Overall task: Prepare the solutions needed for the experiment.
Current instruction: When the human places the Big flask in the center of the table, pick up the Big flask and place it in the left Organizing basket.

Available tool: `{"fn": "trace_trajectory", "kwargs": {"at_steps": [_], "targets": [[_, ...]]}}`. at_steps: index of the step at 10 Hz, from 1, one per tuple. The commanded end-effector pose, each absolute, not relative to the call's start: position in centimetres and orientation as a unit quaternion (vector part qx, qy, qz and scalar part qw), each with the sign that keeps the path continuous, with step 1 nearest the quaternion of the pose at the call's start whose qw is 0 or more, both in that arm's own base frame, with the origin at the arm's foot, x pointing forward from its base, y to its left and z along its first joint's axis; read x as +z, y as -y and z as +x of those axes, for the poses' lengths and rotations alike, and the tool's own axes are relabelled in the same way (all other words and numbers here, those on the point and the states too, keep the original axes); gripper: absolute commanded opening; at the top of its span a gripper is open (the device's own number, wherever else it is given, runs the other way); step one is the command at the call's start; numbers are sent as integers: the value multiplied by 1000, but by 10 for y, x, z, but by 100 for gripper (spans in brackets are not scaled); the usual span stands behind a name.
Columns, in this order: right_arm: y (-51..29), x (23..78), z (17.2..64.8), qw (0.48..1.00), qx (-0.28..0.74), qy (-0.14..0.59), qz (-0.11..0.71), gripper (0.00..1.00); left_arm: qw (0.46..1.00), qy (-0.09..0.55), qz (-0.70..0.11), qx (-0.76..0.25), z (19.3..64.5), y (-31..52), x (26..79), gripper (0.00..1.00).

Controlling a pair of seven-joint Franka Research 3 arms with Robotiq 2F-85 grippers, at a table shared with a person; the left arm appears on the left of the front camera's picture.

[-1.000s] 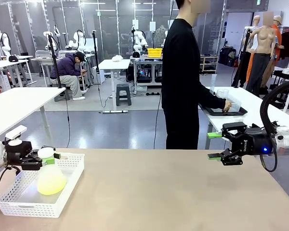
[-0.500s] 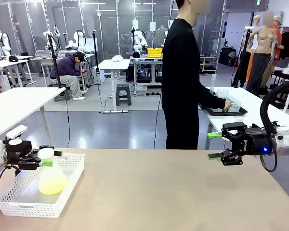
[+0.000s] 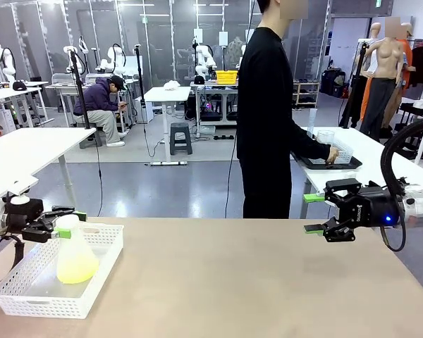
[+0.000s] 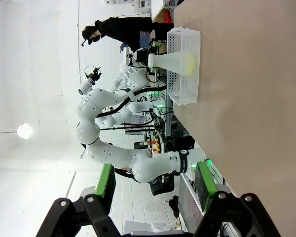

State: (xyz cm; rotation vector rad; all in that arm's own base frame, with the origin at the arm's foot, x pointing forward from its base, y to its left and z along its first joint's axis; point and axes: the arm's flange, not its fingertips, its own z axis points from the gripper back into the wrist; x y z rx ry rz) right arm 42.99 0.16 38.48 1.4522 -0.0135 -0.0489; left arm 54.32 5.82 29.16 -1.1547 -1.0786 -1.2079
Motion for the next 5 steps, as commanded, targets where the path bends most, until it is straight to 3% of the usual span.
{"fn": "trace_trajectory", "kwargs": {"at_steps": [1,5], "targets": [[-2,386,430,748,-23,8,663,82,527,454,-490,-525,541,-54,291,100],[-2,386,430,748,-23,8,663,82,527,454,-490,-525,541,-54,291,100]]}}
